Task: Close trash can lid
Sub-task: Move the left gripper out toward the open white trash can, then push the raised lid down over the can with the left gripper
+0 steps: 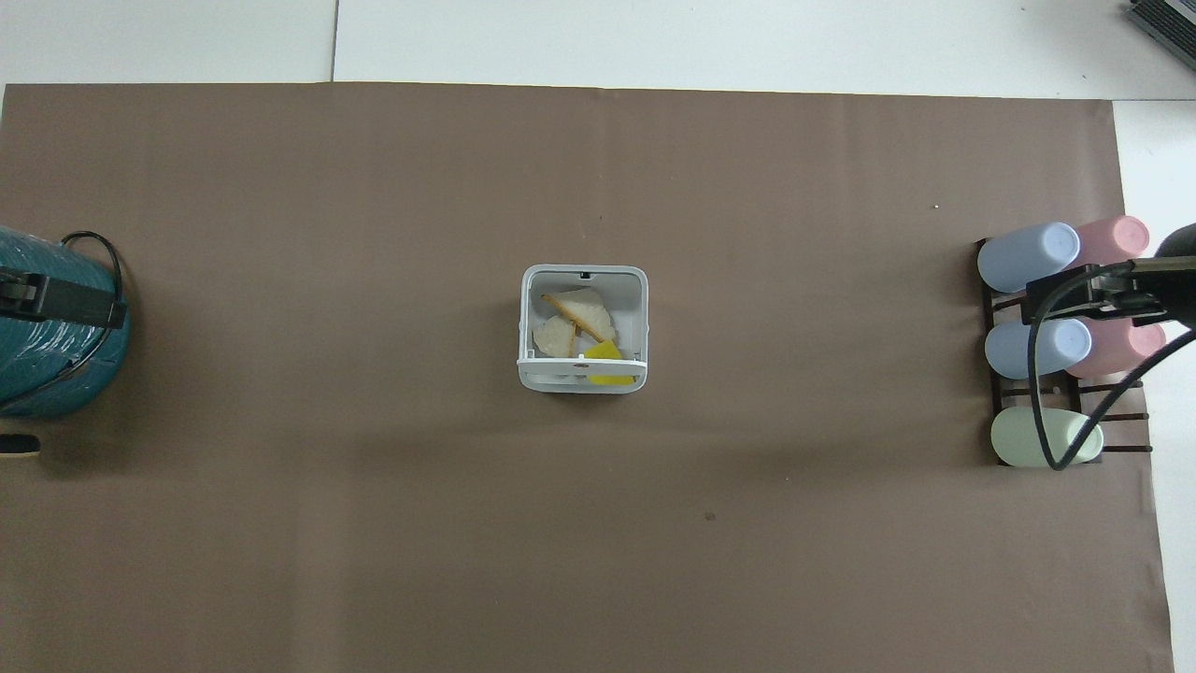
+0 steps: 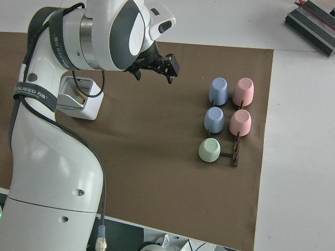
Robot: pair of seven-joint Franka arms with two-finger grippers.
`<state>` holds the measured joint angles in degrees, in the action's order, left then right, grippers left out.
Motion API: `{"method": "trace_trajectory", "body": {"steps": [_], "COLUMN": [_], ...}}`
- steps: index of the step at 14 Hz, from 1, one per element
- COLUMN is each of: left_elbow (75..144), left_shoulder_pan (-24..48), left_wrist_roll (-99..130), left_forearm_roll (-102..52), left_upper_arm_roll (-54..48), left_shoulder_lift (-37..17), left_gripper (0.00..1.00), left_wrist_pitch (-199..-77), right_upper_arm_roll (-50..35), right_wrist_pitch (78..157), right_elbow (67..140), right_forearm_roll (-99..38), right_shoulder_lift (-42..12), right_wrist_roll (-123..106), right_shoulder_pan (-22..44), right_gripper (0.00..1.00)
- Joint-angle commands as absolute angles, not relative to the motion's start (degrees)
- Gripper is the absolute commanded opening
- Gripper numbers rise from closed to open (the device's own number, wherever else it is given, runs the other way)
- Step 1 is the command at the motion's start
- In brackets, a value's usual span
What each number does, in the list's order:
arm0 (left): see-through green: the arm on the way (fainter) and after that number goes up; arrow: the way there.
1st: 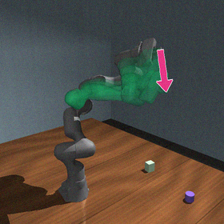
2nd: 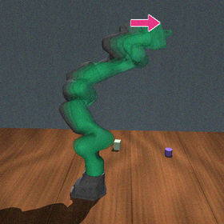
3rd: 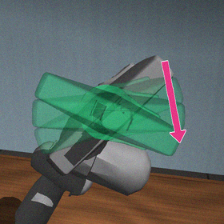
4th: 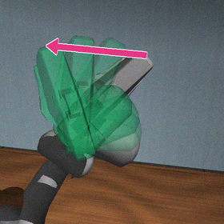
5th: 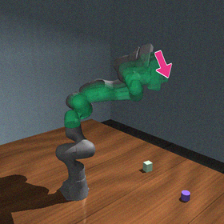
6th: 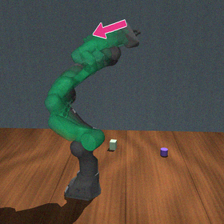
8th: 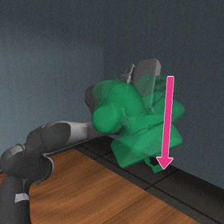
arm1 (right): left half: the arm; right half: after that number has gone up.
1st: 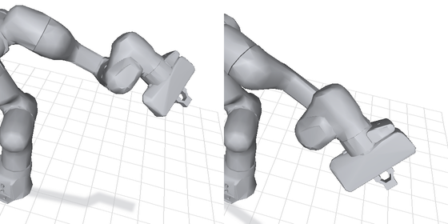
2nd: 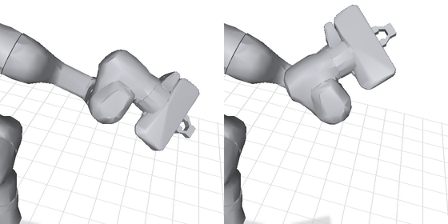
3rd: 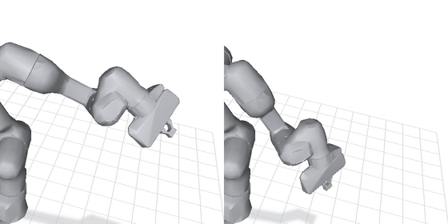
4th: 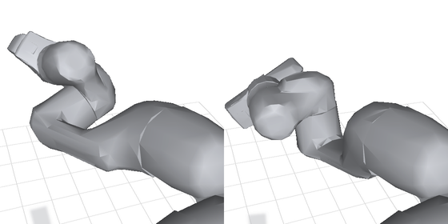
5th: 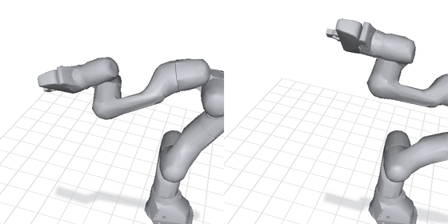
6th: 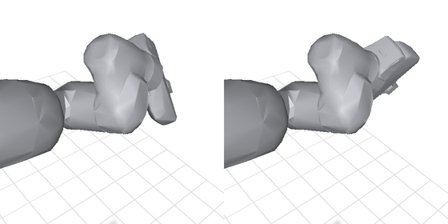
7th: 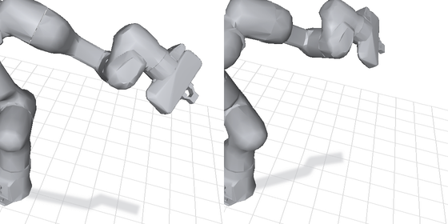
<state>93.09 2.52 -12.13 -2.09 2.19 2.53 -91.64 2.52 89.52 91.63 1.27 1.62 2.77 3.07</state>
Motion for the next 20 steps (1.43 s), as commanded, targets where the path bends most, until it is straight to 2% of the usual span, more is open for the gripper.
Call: {"method": "trace_trajectory", "body": {"steps": [1, 7, 10, 11, 12, 14, 16, 17, 20], "left_elbow": [94.8, 95.0, 100.4, 102.0, 103.4, 106.8, 109.4, 110.6, 112.2], "left_shoulder_pan": [2.5, 4.2, 7.9, 8.9, 10.2, 13.7, 17.7, 19.8, 25.0], "left_wrist_roll": [-12.9, -12.9, -12.7, -12.8, -12.7, -10.5, -5.6, -5.4, 0.1], "left_forearm_roll": [-2.4, -2.4, -2.4, -2.4, -2.4, -2.4, -2.4, -2.3, -2.3], "left_upper_arm_roll": [1.8, 1.4, 1.4, 1.3, 1.3, 1.3, 1.3, 1.3, 1.1], "left_shoulder_lift": [4.0, 4.0, 6.0, 6.7, 7.5, 8.8, 9.1, 9.3, 8.8], "left_gripper": [1.0, 1.0, 1.0, 0.95, 0.79, 0.64, 0.14, 0.0, 0.0], "left_wrist_pitch": [-93.0, -94.1, -100.7, -101.1, -101.8, -103.6, -105.7, -106.9, -108.3], "right_upper_arm_roll": [2.5, 2.5, 2.5, 2.5, 2.5, 2.5, 2.5, 2.5, 2.5], "right_wrist_pitch": [88.7, 88.6, 88.7, 88.6, 88.6, 88.6, 88.6, 88.6, 88.6], "right_elbow": [92.3, 92.3, 92.3, 92.3, 92.3, 92.3, 92.3, 92.3, 92.3], "right_forearm_roll": [1.1, 1.1, 1.1, 1.1, 1.1, 1.1, 1.1, 1.1, 1.1], "right_shoulder_lift": [2.6, 2.6, 2.6, 2.6, 2.6, 2.6, 2.6, 2.6, 2.6], "right_wrist_roll": [3.3, 3.3, 3.3, 3.3, 3.3, 3.3, 3.3, 3.3, 3.3], "right_shoulder_pan": [3.1, 3.1, 3.1, 3.1, 3.1, 3.1, 3.1, 3.1, 3.1], "right_gripper": [1.0, 1.0, 1.0, 1.0, 1.0, 1.0, 1.0, 1.0, 1.0]}}
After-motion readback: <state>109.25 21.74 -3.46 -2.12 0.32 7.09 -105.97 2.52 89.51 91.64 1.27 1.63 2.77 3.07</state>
